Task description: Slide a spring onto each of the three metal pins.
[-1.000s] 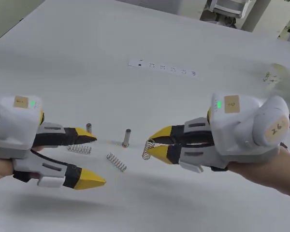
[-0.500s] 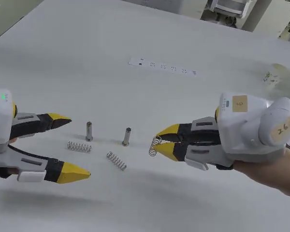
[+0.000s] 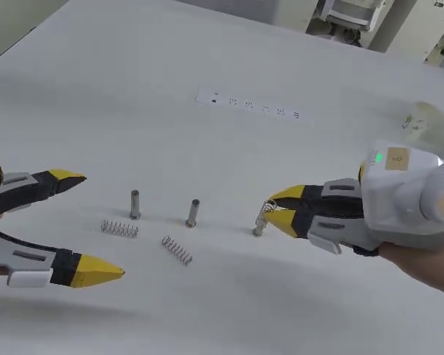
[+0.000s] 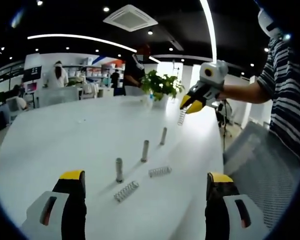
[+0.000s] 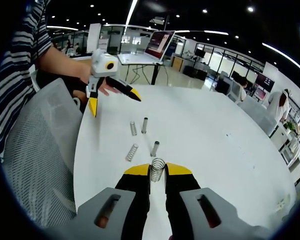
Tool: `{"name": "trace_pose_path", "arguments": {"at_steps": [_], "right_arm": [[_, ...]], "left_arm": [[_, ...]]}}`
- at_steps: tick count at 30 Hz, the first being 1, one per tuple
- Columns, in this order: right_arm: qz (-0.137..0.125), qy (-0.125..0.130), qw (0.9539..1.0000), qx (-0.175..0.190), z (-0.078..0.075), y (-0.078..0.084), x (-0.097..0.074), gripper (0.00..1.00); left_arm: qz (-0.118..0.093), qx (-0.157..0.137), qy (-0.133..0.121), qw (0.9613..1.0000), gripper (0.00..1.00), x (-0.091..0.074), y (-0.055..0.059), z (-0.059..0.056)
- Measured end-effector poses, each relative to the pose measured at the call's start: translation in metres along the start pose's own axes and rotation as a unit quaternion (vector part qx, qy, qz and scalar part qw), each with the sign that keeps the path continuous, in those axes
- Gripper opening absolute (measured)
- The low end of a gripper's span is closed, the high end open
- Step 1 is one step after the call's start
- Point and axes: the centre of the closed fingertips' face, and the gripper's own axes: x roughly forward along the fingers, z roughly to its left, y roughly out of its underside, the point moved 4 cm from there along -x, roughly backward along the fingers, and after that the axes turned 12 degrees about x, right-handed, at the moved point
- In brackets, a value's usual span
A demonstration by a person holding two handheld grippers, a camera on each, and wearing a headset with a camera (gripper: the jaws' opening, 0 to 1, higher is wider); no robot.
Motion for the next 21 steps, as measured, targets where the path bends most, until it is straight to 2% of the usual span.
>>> {"name": "trace_pose_path", "arguments": {"at_steps": [6, 12, 21], "right_arm": [[0.002, 0.021, 0.9997, 0.012, -0.016, 0.003, -0.003, 0.08], [0.001, 0.038, 0.999, 0.025, -0.03, 0.003, 0.001, 0.08], [0.005, 0.044, 0.9983, 0.038, -0.036, 0.004, 0.01, 0.08]], "left_arm": [[-0.004, -0.005, -0.01, 0.9999, 0.98, -0.002, -0.001, 0.005], [-0.001, -0.009, -0.012, 0.9999, 0.98, -0.004, 0.002, 0.005], [0.001, -0.015, -0.018, 0.9997, 0.98, -0.009, 0.006, 0.005]]}}
